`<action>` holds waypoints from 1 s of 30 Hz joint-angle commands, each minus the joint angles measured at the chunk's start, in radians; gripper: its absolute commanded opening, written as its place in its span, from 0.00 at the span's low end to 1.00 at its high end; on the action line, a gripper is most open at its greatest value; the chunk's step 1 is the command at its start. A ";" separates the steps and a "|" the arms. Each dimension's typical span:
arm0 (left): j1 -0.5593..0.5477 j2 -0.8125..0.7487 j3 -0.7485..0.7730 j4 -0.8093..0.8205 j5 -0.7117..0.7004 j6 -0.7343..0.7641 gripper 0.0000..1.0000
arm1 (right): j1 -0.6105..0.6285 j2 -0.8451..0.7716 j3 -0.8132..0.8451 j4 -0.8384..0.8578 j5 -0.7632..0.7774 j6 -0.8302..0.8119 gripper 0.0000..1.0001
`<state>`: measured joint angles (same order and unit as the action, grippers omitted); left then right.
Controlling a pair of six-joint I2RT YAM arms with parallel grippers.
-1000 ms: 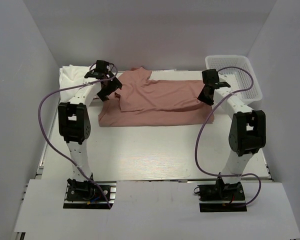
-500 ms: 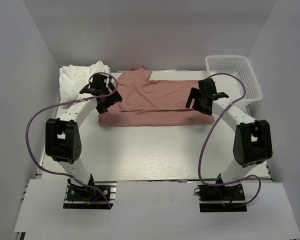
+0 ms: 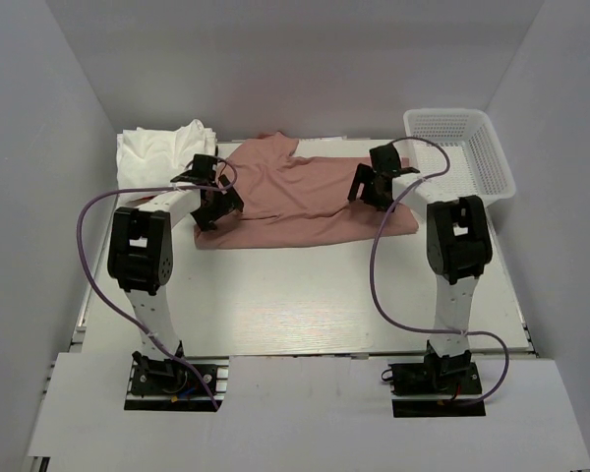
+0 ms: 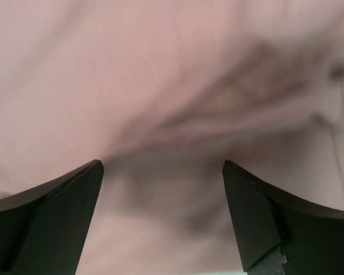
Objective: Fold and stack the t-shirts
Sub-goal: Fold the flattened tshirt in 1/3 of the way
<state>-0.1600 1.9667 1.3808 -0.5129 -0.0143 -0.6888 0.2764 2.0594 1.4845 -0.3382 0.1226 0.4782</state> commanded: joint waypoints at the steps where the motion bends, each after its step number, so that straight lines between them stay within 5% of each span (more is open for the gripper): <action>1: 0.004 -0.006 -0.006 -0.004 -0.018 -0.002 1.00 | -0.008 0.071 0.127 0.052 0.020 0.029 0.90; 5: 0.004 -0.006 -0.006 -0.004 -0.048 -0.002 1.00 | -0.011 0.114 0.266 -0.013 0.103 0.053 0.90; 10: 0.004 -0.006 -0.006 -0.024 -0.061 -0.002 1.00 | -0.039 0.101 0.225 -0.076 0.130 0.066 0.90; 16: 0.004 -0.057 -0.069 -0.024 -0.070 -0.002 1.00 | -0.051 -0.044 -0.070 0.052 0.150 0.063 0.90; 23: 0.004 -0.167 -0.334 -0.012 -0.046 -0.035 1.00 | -0.068 -0.174 -0.344 0.090 0.134 0.092 0.90; 30: -0.015 -0.524 -0.666 -0.061 0.023 -0.103 1.00 | -0.049 -0.529 -0.705 0.045 0.050 0.161 0.90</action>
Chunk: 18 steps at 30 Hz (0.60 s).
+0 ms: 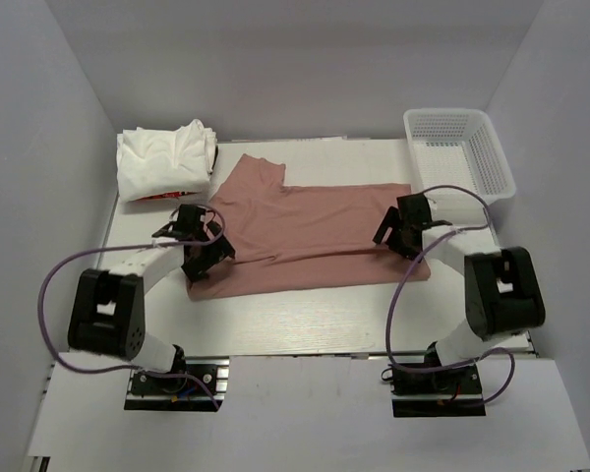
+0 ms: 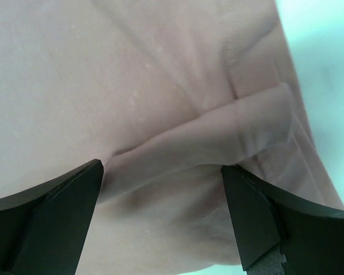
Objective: Fold and stack the t-shirts
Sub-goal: Fold the flattened tshirt in 1/3 of the way
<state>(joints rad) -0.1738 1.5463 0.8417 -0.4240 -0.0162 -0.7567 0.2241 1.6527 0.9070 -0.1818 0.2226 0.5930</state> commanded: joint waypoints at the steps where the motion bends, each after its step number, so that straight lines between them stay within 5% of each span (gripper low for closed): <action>1: -0.010 -0.161 -0.157 -0.162 0.038 -0.047 1.00 | 0.007 -0.161 -0.160 -0.114 -0.067 0.074 0.90; 5: -0.010 -0.459 -0.257 -0.240 0.053 -0.078 1.00 | 0.037 -0.446 -0.363 -0.113 -0.135 0.111 0.90; 8: -0.010 -0.517 -0.253 -0.249 0.096 -0.078 1.00 | 0.043 -0.556 -0.369 -0.140 -0.141 0.100 0.90; 18: -0.033 -0.287 -0.136 -0.104 0.260 -0.016 1.00 | 0.061 -0.458 -0.255 -0.116 -0.106 0.077 0.90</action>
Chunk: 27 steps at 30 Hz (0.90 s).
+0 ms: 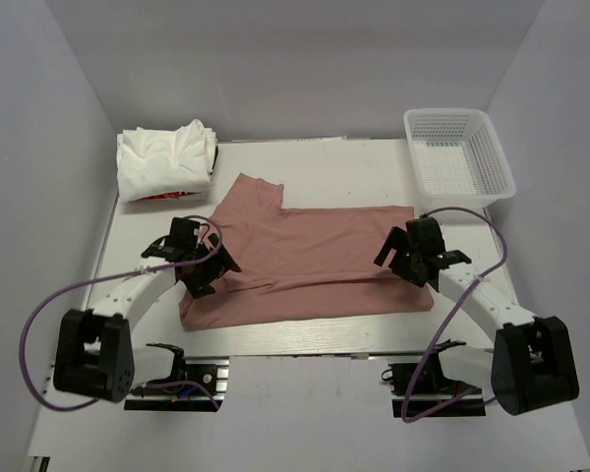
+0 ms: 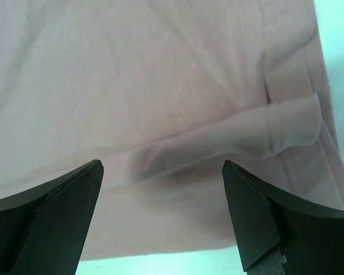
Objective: Fold and stack the t-shirts
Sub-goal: Fold the flattened tshirt in 1/3 of the way
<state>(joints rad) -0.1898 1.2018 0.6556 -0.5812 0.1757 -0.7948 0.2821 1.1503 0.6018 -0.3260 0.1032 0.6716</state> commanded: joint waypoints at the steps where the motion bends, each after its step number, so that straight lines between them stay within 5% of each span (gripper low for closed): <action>1: -0.017 0.073 0.059 0.053 0.068 0.022 1.00 | 0.000 0.060 0.055 0.036 0.016 -0.003 0.90; 13: -0.079 0.188 0.078 0.181 0.091 0.002 1.00 | -0.003 0.224 0.236 0.093 0.082 0.000 0.90; 27: -0.097 0.442 0.449 0.294 0.108 0.000 1.00 | -0.004 0.081 0.242 0.055 0.178 -0.007 0.90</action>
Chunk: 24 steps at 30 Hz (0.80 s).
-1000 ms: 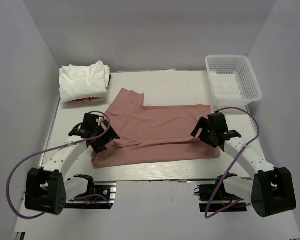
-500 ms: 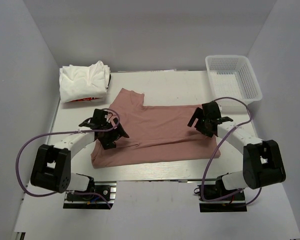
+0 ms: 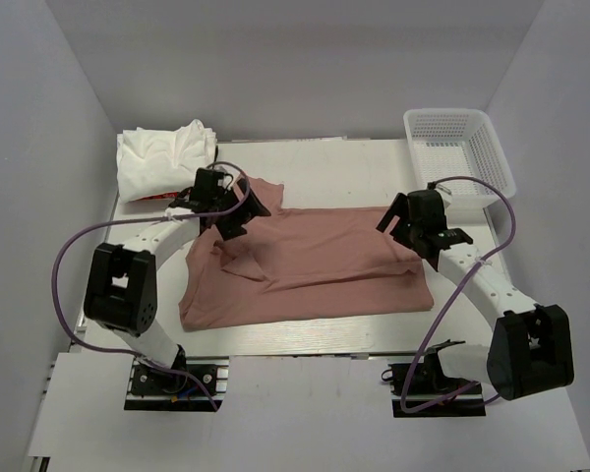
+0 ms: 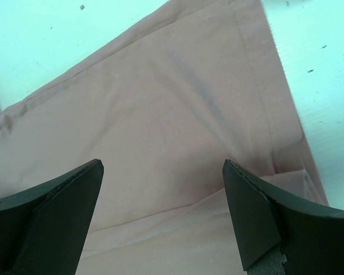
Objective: Fold and stack the t-shirts
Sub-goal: Fold the flattened tshirt in 1/3 of the way
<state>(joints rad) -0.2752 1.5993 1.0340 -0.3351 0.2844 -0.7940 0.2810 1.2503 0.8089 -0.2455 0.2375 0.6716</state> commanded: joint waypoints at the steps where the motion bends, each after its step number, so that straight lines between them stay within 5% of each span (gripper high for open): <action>1: -0.012 0.072 0.096 0.048 -0.001 -0.001 1.00 | -0.003 -0.018 0.041 -0.029 0.046 -0.007 0.90; 7: -0.021 0.151 0.284 -0.184 -0.053 0.130 1.00 | -0.002 -0.003 0.075 -0.097 0.062 -0.020 0.90; 15: -0.041 -0.312 -0.102 -0.214 -0.200 0.109 1.00 | 0.000 -0.009 0.046 -0.104 0.022 -0.069 0.90; 24: -0.050 -0.271 -0.212 -0.205 -0.191 0.078 1.00 | 0.001 -0.018 0.021 -0.112 0.005 -0.086 0.90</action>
<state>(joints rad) -0.3176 1.3014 0.8478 -0.5369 0.1078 -0.7074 0.2817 1.2499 0.8391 -0.3473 0.2516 0.6041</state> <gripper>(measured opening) 0.997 0.904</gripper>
